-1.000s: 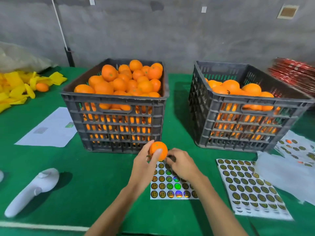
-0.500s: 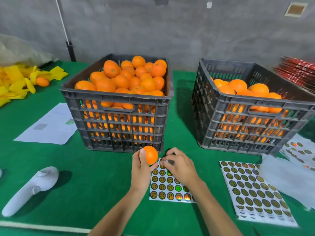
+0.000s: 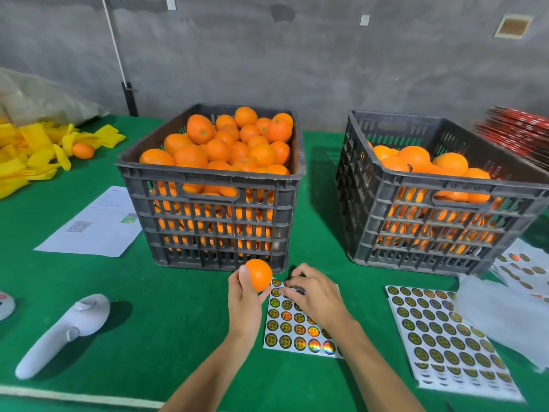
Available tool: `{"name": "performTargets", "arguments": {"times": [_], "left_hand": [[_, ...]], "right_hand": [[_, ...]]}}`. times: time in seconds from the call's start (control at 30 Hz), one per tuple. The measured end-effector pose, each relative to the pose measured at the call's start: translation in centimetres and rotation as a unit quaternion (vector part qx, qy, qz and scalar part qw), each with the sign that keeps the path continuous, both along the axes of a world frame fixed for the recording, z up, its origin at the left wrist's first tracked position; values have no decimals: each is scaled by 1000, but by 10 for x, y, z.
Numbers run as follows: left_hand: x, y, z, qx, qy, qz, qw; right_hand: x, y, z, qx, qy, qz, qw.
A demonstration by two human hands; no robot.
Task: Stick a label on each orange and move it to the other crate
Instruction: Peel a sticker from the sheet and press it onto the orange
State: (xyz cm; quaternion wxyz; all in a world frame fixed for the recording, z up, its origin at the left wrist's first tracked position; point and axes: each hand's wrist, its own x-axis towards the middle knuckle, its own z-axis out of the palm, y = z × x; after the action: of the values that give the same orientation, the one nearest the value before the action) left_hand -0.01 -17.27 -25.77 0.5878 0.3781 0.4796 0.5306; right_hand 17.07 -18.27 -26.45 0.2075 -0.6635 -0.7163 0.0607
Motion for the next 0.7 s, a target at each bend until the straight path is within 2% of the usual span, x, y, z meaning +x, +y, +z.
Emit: {"name": "performTargets", "arguments": {"times": [0.13, 0.2, 0.37, 0.53, 0.63, 0.7], "left_hand": [[-1, -2, 1, 11, 5, -4, 1000], [-2, -3, 1, 13, 4, -6, 1000], [-4, -1, -1, 24, 13, -18, 999], [-3, 5, -11, 41, 61, -34, 997], [-3, 3, -12, 48, 99, -45, 993], [-2, -1, -7, 56, 133, -47, 988]], "right_hand": [[-1, -1, -2, 12, -31, 0, 999], [-3, -3, -2, 21, -19, -14, 1000], [-3, -3, -4, -3, 84, -33, 996], [-1, 0, -6, -7, 181, -85, 980], [-1, -1, -1, 45, 257, -137, 956], [-2, -6, 8, 112, 263, -152, 946]]}}
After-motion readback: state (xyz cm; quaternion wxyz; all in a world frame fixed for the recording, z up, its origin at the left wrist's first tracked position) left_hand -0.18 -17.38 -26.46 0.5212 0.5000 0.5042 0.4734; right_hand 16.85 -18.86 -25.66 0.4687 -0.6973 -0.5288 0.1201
